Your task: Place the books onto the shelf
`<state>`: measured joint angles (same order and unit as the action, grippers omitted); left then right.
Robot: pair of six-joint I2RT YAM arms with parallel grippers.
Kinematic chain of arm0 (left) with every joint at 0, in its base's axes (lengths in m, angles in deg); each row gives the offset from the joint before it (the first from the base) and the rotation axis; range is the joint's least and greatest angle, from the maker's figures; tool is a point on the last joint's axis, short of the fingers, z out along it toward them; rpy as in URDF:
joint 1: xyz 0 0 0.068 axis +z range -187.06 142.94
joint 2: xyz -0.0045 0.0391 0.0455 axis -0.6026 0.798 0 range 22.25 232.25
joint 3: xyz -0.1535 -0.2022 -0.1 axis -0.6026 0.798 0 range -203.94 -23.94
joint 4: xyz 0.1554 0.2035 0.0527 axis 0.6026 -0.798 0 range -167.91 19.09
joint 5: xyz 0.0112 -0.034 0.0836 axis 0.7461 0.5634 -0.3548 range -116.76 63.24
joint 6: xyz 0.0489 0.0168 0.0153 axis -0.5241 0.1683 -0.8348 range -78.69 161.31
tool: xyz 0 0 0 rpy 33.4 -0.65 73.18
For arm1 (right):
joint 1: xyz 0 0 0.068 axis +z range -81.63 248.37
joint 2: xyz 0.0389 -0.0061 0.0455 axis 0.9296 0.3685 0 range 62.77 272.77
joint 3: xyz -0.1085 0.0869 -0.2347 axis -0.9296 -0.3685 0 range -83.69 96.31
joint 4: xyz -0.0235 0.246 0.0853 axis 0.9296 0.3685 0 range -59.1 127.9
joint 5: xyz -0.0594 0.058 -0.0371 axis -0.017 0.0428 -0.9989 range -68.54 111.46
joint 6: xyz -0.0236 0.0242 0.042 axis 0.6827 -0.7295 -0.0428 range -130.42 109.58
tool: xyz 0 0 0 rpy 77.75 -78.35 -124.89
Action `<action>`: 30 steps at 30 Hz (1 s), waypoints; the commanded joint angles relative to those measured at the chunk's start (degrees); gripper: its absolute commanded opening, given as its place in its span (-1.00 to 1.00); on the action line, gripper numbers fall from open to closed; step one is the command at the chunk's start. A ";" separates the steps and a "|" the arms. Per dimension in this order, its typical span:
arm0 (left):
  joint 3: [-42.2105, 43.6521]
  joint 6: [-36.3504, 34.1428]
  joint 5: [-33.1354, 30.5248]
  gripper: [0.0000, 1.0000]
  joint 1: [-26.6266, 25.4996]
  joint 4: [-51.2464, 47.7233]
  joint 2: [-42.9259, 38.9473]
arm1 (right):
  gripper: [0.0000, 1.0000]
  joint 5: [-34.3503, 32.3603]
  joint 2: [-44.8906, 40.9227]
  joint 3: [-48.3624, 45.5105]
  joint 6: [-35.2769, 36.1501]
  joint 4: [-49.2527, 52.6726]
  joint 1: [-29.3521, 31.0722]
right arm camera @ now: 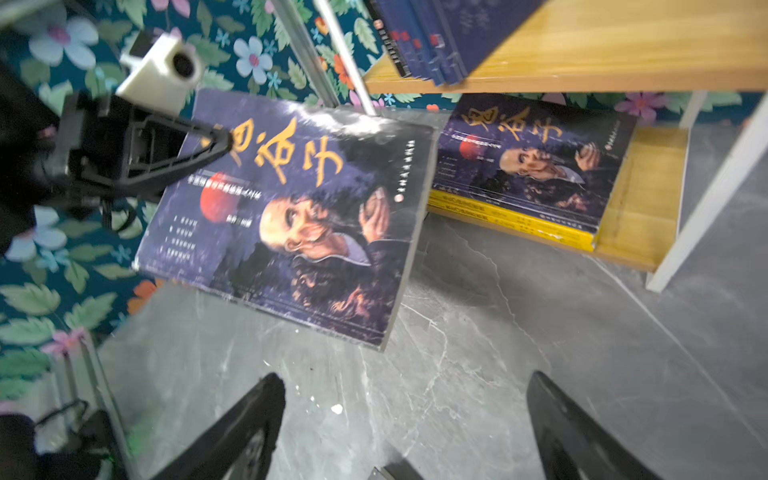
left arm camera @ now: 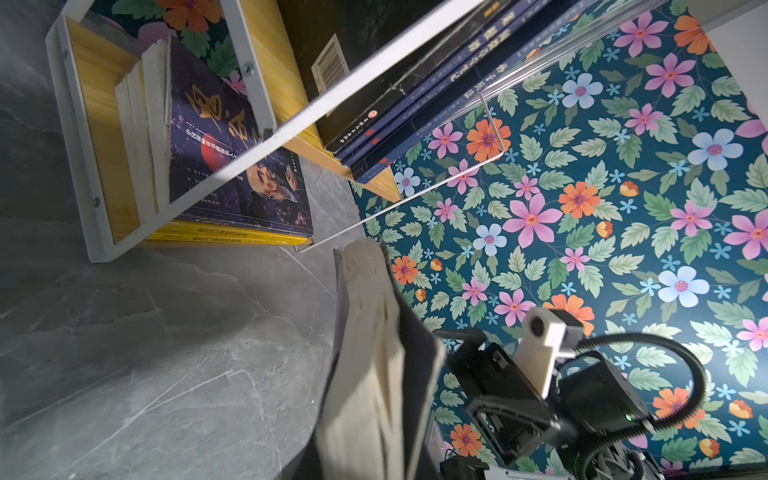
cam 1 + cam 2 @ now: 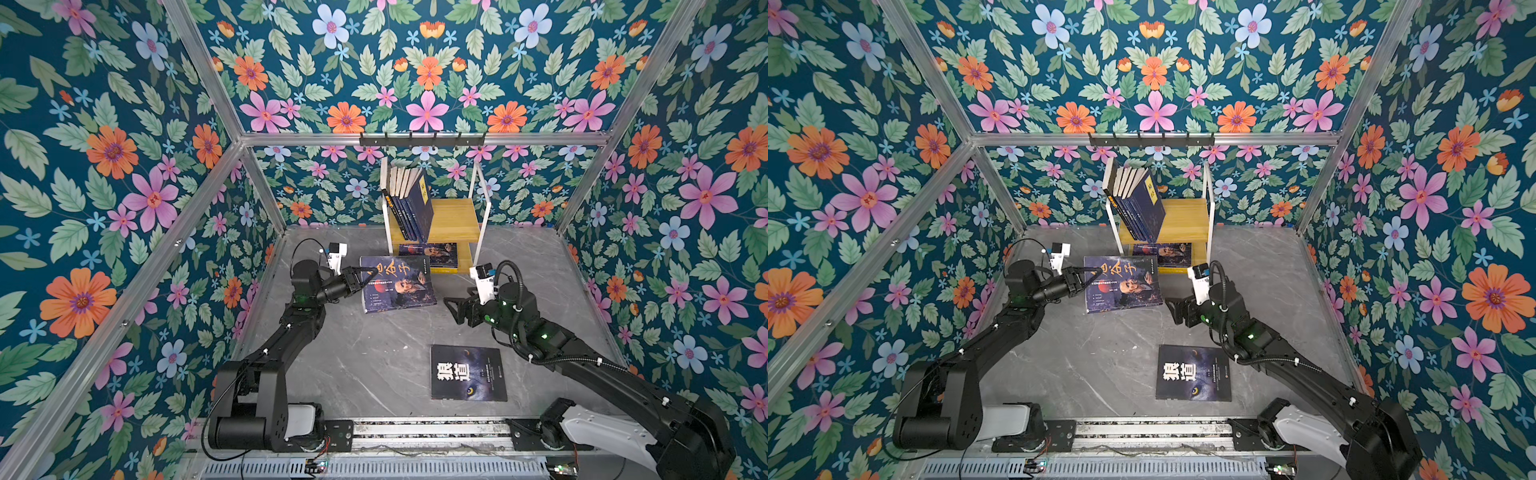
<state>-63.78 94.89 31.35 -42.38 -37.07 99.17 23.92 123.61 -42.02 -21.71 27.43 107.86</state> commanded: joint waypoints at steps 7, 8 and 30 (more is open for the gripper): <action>-1.06 1.28 2.20 -1.00 0.05 4.25 1.72 | 0.86 -21.16 3.71 1.91 36.27 -3.37 17.31; -1.71 1.41 2.56 -1.00 0.09 4.29 2.11 | 0.87 -22.93 4.37 2.44 39.64 -3.88 18.86; -2.68 2.06 2.19 -1.00 -0.39 4.04 3.78 | 0.88 -32.67 23.10 9.63 63.93 -14.84 26.25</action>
<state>-66.05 96.66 32.68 -42.75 -36.08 102.93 -6.25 144.92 -33.00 38.17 17.55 134.26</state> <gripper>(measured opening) 0.164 0.941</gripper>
